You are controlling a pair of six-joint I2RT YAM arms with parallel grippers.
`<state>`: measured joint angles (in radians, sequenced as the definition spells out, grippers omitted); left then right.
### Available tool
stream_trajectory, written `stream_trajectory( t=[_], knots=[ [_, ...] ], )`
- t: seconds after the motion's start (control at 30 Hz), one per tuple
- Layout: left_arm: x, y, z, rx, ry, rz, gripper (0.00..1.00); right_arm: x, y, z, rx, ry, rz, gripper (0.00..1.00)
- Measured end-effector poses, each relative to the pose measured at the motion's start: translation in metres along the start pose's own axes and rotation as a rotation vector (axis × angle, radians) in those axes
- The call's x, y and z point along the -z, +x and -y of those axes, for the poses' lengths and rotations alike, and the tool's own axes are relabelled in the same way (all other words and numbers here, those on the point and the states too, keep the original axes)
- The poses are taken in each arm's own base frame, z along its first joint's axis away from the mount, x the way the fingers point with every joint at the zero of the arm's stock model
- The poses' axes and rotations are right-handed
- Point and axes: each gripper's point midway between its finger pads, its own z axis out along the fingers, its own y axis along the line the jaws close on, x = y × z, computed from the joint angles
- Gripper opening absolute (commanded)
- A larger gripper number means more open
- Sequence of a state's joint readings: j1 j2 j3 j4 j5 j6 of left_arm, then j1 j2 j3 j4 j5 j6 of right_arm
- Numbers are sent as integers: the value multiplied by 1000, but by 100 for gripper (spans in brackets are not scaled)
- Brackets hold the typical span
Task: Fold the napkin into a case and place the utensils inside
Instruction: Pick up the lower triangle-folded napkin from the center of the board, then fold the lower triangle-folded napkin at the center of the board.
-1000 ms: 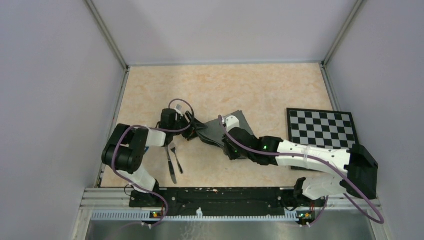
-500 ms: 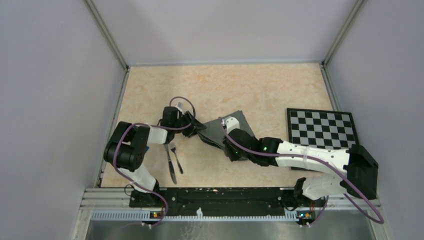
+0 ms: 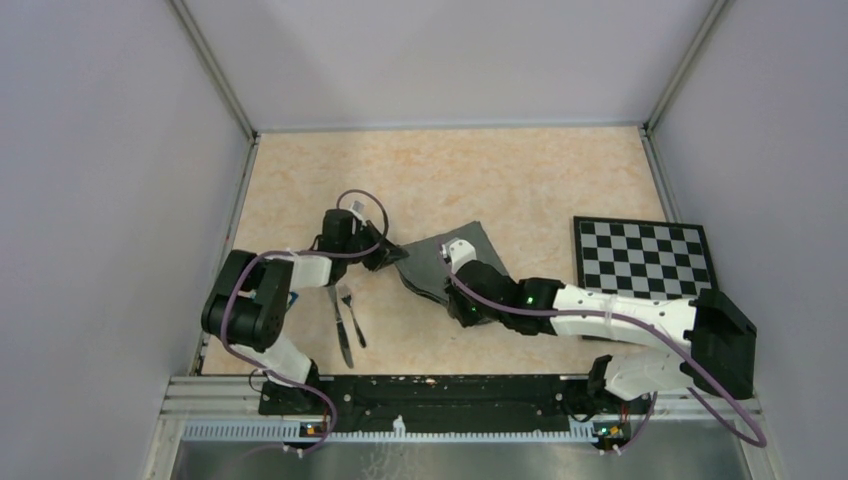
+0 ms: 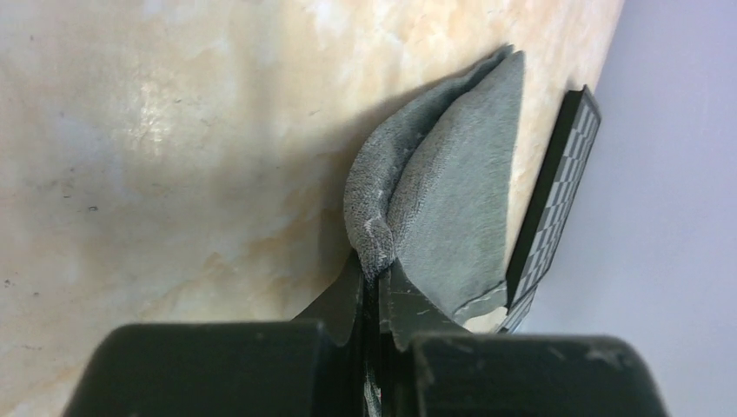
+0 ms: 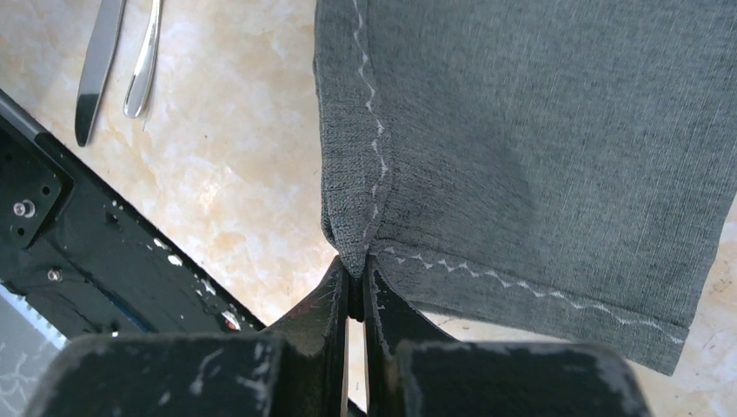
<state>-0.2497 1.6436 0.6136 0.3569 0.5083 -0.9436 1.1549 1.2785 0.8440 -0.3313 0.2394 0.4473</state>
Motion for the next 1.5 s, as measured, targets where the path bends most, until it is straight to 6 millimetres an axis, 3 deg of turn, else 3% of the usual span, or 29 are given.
stream_trajectory(
  t=[0.17, 0.4, 0.8, 1.1, 1.33, 1.5],
  knots=[
    [15, -16, 22, -11, 27, 40, 0, -1, 10, -3, 20, -27, -26, 0],
    [31, -26, 46, -31, 56, 69, 0, -1, 6, -11, 30, -65, -11, 0],
    [29, -22, 36, -22, 13, 47, 0, -3, 2, -16, 23, -87, 2, 0],
    [28, -30, 26, -12, -105, 64, 0, -13, 21, -23, -45, -161, -20, 0],
    [8, -27, 26, -2, -321, 50, 0, -28, 42, -6, -244, -228, -35, 0],
    [-2, -25, 26, 14, -494, 95, 0, -29, 45, 6, -381, -296, -20, 0]
  ],
)
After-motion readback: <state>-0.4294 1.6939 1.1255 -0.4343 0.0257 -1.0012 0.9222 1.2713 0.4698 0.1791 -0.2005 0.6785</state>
